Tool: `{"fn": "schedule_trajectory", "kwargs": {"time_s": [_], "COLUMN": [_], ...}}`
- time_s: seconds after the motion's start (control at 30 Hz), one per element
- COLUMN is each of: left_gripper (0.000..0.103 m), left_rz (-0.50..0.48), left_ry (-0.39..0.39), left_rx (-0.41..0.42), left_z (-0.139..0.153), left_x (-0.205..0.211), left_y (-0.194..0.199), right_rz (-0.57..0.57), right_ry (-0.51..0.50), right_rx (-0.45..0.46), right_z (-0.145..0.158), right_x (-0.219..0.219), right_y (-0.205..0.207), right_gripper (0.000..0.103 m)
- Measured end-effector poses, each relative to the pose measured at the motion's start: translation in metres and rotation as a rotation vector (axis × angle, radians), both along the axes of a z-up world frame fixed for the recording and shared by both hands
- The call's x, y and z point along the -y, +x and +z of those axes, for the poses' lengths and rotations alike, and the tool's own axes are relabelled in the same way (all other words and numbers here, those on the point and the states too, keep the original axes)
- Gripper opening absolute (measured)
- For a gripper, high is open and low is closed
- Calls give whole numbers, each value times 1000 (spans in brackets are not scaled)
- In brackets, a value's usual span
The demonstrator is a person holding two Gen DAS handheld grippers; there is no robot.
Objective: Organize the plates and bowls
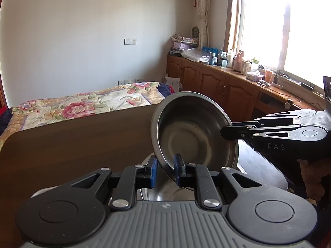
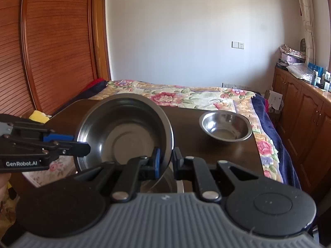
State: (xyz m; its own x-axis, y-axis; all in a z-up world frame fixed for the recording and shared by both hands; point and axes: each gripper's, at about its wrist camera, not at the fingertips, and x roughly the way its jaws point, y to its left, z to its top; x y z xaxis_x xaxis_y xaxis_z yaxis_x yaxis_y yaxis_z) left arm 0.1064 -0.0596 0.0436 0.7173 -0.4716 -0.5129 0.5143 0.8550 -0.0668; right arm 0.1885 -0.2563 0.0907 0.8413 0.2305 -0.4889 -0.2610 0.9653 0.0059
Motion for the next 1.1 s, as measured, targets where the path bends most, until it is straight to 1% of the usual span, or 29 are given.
{"fn": "schedule_trajectory", "kwargs": {"time_s": [0.37,0.57,0.67,0.93,1.1], "left_gripper": [19,19,19,19,19], "left_rz": [-14,-32,-35,-35,-33], "left_ry": [19,77,92,121,140], "left_rx": [-49,-55,-67,-58,-39], "left_z": [-23,-33,-38,-41,-43], "left_x": [-2,2,2,7,13], "left_y": [-5,-5,-3,-2,-5], "right_rz": [12,21,22,30,42], "right_ry": [-23,-28,-35,-50,-107], "right_rx": [-42,-69,-77,-92,-79], "right_z": [-20,-29,-31,-36,-36], "right_x": [-4,-6,-8,-9,-15], "right_y": [-9,-11,-11,-11,-12], "right_gripper": [14,14,14,14,14]}}
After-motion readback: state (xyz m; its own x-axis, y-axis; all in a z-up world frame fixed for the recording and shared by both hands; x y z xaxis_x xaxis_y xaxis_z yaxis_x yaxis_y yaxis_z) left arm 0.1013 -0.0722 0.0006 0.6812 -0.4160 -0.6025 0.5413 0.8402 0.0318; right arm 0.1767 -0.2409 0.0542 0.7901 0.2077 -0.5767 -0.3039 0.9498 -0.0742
